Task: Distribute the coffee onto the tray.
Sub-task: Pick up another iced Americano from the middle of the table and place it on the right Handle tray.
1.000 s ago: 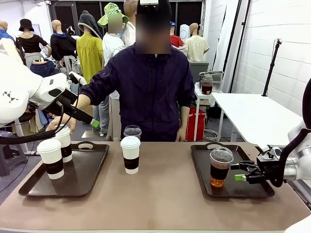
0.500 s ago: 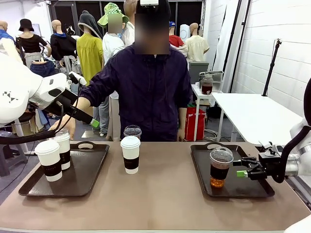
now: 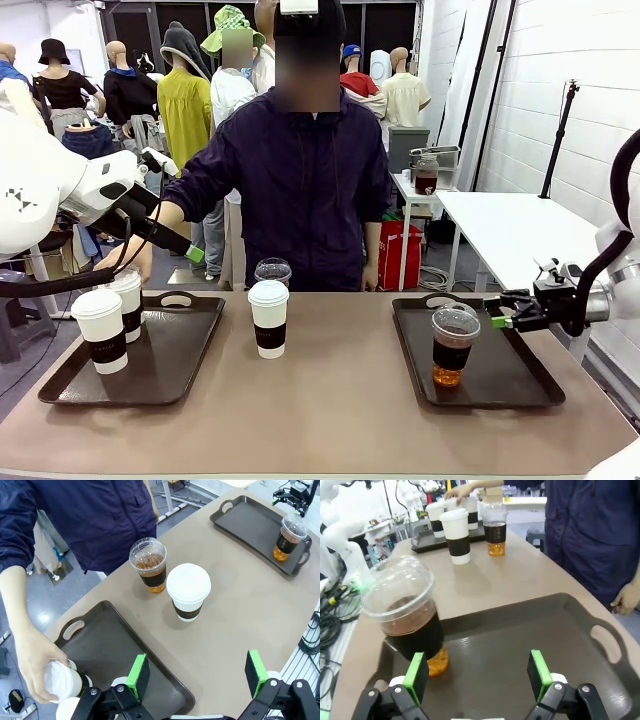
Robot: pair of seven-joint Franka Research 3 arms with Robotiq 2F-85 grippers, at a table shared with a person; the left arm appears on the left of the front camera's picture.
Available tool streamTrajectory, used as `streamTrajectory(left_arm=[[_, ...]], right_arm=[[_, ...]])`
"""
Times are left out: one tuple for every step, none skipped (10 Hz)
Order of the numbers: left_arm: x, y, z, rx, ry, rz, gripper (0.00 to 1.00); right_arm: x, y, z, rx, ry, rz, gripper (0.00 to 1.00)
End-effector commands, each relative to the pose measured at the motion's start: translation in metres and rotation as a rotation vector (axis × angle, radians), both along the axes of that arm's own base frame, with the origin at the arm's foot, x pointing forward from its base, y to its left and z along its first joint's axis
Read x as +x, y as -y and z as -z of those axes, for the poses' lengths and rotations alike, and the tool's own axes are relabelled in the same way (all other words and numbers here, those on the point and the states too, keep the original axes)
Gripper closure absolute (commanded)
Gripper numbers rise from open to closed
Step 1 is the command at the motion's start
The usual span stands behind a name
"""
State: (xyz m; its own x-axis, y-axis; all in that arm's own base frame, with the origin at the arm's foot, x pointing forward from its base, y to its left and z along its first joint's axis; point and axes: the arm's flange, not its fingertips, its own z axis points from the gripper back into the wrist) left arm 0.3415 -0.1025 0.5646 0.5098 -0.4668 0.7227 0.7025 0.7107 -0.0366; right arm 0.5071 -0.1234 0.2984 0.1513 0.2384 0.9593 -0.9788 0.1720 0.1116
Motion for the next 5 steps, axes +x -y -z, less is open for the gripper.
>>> streamTrajectory(left_arm=[[0.001, -0.002, 0.001, -0.007, -0.004, 0.004, 0.0], [0.001, -0.002, 0.001, -0.007, -0.004, 0.004, 0.0], [0.001, -0.002, 0.001, -0.007, -0.004, 0.004, 0.0], [0.001, -0.002, 0.001, -0.007, -0.004, 0.004, 0.0], [0.001, -0.002, 0.001, -0.007, -0.004, 0.004, 0.0]], right_arm=[[0.029, 0.001, -0.001, 0.044, 0.04, -0.078, 0.0], [0.039, -0.005, -0.005, 0.043, 0.063, -0.092, 0.0], [0.039, -0.008, -0.003, 0.044, 0.054, -0.084, 0.0], [0.035, -0.011, 0.002, 0.046, 0.055, -0.084, 0.0], [0.03, -0.014, 0.006, 0.051, 0.052, -0.086, 0.0]])
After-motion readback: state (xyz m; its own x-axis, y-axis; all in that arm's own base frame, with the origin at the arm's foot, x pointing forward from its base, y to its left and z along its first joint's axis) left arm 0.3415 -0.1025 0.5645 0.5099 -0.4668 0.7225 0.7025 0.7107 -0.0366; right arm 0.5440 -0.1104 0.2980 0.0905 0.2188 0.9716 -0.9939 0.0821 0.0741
